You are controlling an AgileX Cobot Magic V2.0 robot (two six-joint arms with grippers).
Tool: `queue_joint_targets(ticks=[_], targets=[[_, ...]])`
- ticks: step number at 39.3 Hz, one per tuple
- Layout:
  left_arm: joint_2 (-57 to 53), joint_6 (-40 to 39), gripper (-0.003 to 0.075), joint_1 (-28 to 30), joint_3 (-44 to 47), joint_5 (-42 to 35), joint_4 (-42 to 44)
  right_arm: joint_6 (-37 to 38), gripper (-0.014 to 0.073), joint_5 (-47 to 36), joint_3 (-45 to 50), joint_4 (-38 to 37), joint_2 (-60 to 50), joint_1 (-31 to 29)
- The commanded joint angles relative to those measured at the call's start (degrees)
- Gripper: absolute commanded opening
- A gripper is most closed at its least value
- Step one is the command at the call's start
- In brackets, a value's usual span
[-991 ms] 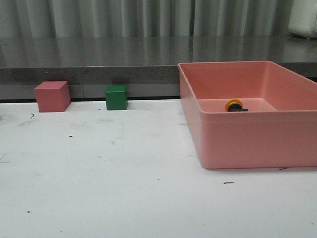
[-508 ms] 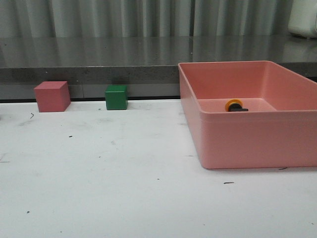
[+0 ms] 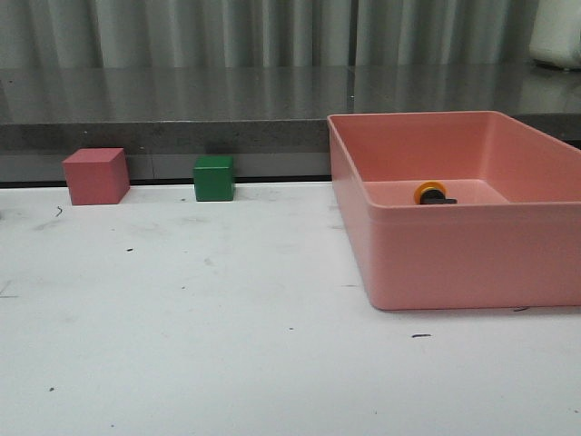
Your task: Place and stand button with both arms
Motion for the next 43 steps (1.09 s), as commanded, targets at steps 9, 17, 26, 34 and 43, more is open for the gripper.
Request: queue_joint_targets(ticks=[9, 17, 26, 34, 43], targets=[[15.20, -0.43, -0.0020, 0.06, -13.43, 7.39, 4.51, -0.27, -0.0069, 10.65, -19.74, 0.79, 17.53, -0.36], [20.41, -0.43, -0.0020, 0.06, -13.86, 4.37, 4.51, -0.27, -0.0069, 10.58, -22.52, 0.79, 26.43, -0.36], [20.41, -0.43, 0.0072, 0.06, -13.86, 2.30, 4.51, -0.27, -0.0062, 10.22, -22.46, 0.79, 27.93, -0.36], [20.41, -0.43, 0.0481, 0.06, -13.86, 2.30, 4.51, -0.27, 0.0219, 10.22, -22.46, 0.79, 27.93, -0.36], [20.41, -0.43, 0.0642, 0.06, -13.86, 2.30, 4.51, -0.27, 0.0660, 10.04, -22.46, 0.79, 27.93, -0.36]])
